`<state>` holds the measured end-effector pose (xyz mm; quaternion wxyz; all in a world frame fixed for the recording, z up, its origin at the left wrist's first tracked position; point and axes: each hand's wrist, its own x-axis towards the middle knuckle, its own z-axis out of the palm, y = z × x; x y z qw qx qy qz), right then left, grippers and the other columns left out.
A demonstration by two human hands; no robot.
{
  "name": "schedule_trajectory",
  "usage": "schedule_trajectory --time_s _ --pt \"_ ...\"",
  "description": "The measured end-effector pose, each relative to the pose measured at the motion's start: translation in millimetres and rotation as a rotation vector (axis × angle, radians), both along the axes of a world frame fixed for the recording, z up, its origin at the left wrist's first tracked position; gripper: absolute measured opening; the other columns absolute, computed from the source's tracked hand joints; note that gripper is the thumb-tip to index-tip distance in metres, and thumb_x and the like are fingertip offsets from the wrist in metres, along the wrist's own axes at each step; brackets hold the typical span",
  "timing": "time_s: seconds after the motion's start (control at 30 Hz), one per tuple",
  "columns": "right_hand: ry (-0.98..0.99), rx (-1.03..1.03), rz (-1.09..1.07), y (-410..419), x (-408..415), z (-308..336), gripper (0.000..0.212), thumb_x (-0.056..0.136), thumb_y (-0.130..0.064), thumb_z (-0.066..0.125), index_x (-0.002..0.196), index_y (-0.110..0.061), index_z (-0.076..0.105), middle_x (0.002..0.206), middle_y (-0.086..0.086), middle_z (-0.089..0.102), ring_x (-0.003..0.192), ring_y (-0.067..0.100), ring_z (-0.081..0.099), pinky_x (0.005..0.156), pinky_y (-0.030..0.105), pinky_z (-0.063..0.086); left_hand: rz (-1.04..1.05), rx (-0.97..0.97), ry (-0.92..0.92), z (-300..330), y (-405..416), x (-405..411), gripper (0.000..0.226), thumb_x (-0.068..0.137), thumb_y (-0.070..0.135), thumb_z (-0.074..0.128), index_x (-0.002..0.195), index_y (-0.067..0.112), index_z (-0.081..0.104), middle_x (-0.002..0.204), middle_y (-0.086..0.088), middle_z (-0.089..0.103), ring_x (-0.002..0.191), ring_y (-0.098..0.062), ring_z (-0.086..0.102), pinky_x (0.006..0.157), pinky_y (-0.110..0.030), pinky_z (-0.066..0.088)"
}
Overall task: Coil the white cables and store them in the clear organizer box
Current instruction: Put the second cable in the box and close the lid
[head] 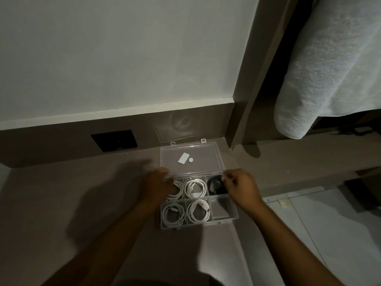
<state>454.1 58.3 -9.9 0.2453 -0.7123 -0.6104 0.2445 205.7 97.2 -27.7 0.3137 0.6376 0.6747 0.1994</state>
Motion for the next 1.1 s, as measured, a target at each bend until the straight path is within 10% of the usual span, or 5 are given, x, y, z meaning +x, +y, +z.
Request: schedule_trajectory --time_s 0.13,0.27,0.53,0.9,1.1 --pt "0.322 -0.240 -0.248 46.7 14.3 -11.0 0.047 0.095 -0.028 0.057 0.135 -0.004 0.051 0.127 0.018 0.061 0.116 0.032 0.058 0.103 0.043 0.045 0.302 -0.208 -0.210 6.0 38.2 -7.5 0.030 0.092 0.020 0.059 0.116 0.003 0.063 0.119 -0.021 0.064 0.107 -0.035 0.061 0.094 -0.041 0.048" --pt "0.602 -0.309 -0.292 72.3 10.2 -20.4 0.037 0.095 -0.035 0.056 0.111 -0.004 0.064 0.106 0.015 0.065 0.093 0.025 0.058 0.080 0.036 0.047 0.472 -0.387 -0.687 20.7 55.1 -0.3 0.024 0.097 0.025 0.049 0.079 0.014 0.062 0.088 -0.015 0.062 0.073 -0.026 0.058 0.063 -0.031 0.048" --pt "0.898 -0.218 -0.458 76.3 10.3 -7.2 0.051 0.092 -0.060 0.043 0.089 -0.017 0.071 0.088 0.008 0.077 0.079 0.025 0.073 0.068 0.036 0.055 0.541 -0.299 -0.921 26.5 56.1 -8.0 0.029 0.098 0.043 0.042 0.104 0.021 0.061 0.094 -0.006 0.066 0.080 -0.020 0.063 0.064 -0.032 0.048" --pt "0.629 -0.188 -0.100 -15.6 17.8 21.4 0.065 0.074 -0.076 0.036 0.090 -0.028 0.076 0.098 0.001 0.076 0.090 0.012 0.070 0.080 0.027 0.051 0.110 -0.110 -0.435 48.9 -29.1 -17.2 0.025 0.096 0.024 0.054 0.079 0.023 0.072 0.089 0.002 0.073 0.088 -0.017 0.065 0.073 -0.016 0.049" --pt "-0.116 -0.133 0.301 -68.7 2.1 -11.2 0.057 0.079 -0.049 0.072 0.126 -0.018 0.062 0.143 0.008 0.052 0.133 0.024 0.046 0.112 0.028 0.031 -0.511 0.033 0.180 17.1 -76.1 -10.1 0.060 0.091 0.033 0.061 0.143 0.010 0.041 0.157 -0.011 0.029 0.147 -0.022 0.023 0.114 -0.017 0.012"
